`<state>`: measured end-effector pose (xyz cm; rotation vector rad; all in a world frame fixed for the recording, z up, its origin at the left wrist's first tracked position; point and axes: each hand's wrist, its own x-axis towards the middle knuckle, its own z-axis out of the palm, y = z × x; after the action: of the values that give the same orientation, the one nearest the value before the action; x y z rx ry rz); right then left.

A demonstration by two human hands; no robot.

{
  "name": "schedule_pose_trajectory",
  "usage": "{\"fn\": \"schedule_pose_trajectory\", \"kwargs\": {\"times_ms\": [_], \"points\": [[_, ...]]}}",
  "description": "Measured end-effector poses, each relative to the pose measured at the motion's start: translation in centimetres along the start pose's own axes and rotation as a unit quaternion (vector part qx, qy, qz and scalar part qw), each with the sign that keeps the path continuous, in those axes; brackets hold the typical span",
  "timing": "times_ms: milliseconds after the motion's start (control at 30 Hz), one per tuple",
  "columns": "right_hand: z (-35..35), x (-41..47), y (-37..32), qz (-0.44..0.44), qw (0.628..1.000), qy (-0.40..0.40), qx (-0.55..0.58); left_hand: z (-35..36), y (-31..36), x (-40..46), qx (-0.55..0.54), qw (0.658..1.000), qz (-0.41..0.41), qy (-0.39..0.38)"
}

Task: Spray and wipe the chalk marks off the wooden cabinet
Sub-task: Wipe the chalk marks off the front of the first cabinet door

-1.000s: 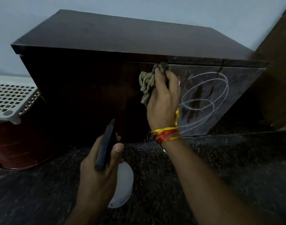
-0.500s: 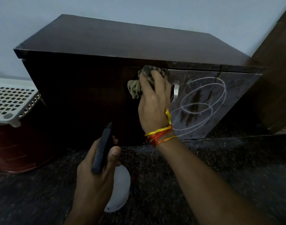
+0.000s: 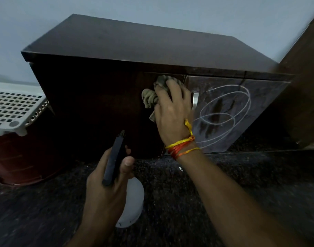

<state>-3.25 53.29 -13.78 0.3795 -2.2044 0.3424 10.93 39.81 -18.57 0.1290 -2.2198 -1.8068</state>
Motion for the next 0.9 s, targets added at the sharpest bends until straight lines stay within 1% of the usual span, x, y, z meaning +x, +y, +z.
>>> {"fn": "schedule_pose_trajectory", "kwargs": {"times_ms": [67,167,267,367,467,533,600,700,767,900], "points": [[0.8,-1.3,0.1,0.068,0.995,0.007,0.070,0.0,0.4,0.2,-0.003,1.000,-0.002,0.003],[1.6,-3.1,-0.1,0.159,0.971,0.008,0.177,-0.3,0.7,0.1,-0.012,1.000,-0.008,0.009],[1.4,-3.4,-0.4,0.175,0.960,0.014,0.220,-0.8,0.8,0.0,-0.024,0.999,-0.021,0.008],[0.5,-1.4,-0.5,0.151,0.966,0.034,0.207,-1.0,0.7,-0.3,-0.024,0.999,-0.023,0.008],[0.5,0.2,-0.9,0.125,0.982,0.043,0.137,-0.9,0.7,-0.3,-0.029,0.999,-0.023,0.009],[1.2,-0.6,-0.9,0.109,0.991,0.025,0.080,-0.8,0.8,-0.3,-0.033,0.999,-0.021,0.010],[2.2,-2.1,-0.5,0.075,0.996,0.012,0.041,-0.9,1.0,-0.3,-0.039,0.999,-0.025,0.012],[2.7,-2.7,0.6,0.015,1.000,0.023,-0.002,-1.2,1.0,-0.3,-0.043,0.999,-0.023,0.005],[2.0,-1.8,0.8,-0.016,1.000,0.023,-0.006,-1.4,0.9,-0.5,-0.041,0.999,-0.020,0.004],[1.5,-0.6,0.6,-0.022,0.999,0.035,0.012,-1.7,0.3,-0.8,-0.030,0.999,-0.012,0.003]]}}
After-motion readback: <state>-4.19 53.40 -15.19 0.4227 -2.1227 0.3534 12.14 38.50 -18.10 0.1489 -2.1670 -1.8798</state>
